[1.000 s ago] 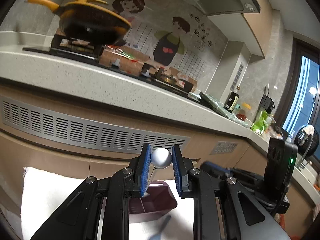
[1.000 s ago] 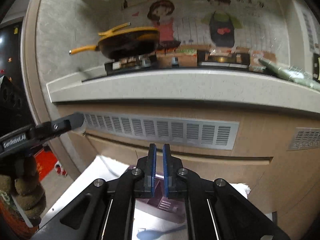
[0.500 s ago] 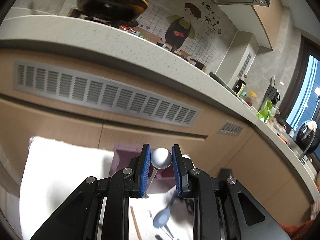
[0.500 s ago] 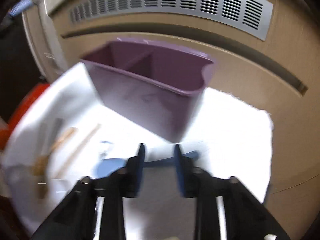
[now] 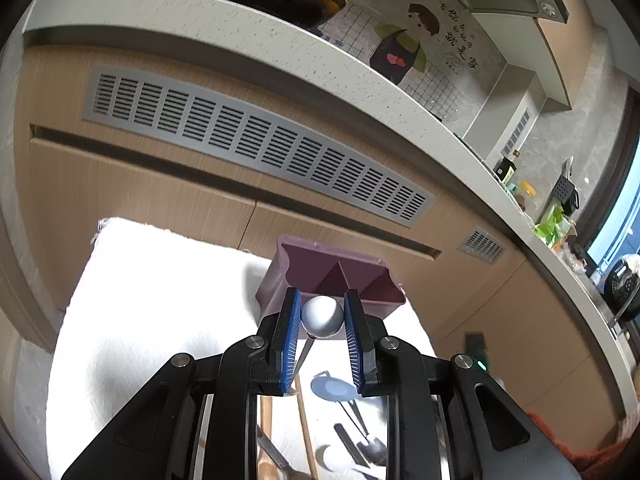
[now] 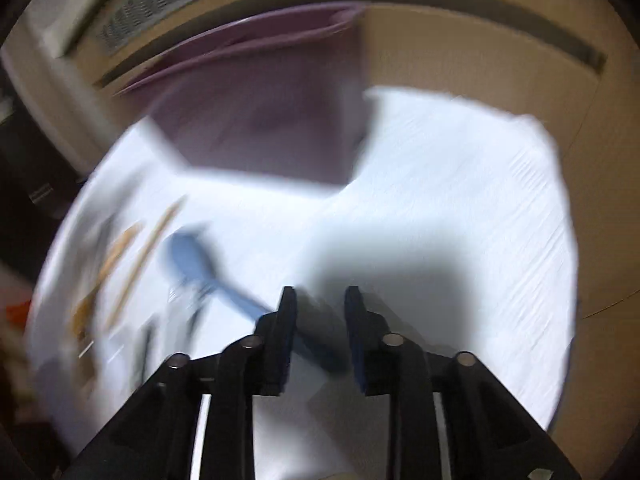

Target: Organize utensils

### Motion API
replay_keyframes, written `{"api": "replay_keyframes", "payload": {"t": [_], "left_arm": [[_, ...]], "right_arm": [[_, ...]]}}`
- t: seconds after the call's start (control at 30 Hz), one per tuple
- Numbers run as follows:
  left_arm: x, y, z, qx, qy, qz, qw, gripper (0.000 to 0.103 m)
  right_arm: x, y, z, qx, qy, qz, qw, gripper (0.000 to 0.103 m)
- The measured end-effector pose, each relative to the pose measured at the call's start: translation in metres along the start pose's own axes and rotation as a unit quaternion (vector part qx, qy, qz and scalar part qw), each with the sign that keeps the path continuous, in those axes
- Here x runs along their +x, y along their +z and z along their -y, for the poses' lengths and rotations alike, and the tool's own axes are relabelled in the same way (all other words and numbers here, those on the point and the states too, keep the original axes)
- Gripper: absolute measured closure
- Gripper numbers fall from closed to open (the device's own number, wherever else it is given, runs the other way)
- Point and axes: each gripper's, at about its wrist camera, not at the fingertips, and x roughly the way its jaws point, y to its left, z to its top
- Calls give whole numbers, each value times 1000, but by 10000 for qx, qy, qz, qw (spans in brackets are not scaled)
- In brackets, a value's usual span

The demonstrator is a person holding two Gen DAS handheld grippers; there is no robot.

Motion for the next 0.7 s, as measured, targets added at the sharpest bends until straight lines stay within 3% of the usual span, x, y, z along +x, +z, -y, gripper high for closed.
{"api": "replay_keyframes", "payload": {"t": [0.17,0.3,0.4,0.47,0.57,0.6,0.7], "left_arm": [[3,-5,-4,-87,-50,-82,9999,80],[-2,-6,-3,-24,9,-40,10000,80],[-7,-6,-6,-30,80,-5,10000,80],[-9,-7,-9,9,202,2,9998,80],[-4,-13,-16,34,395,-192,9990,80],[-2,-16,-19,19,450,-271,9986,80],[10,-30,-30,-83,577,-574,9966,80]], "right_arm": [[-16,-9,-50,-953,-40,417,9946,65],[9,4,-86,-1756,-467,314,9829,65],[32,23,-86,-2171,-691,171,9735,65],[47,31,-82,-2161,-730,-28,9736,64],[52,37,-72,-1761,-438,-146,9833,66],[50,37,-69,-1614,-484,-117,9856,71],[40,33,-65,-1308,-558,-30,9898,72]]}}
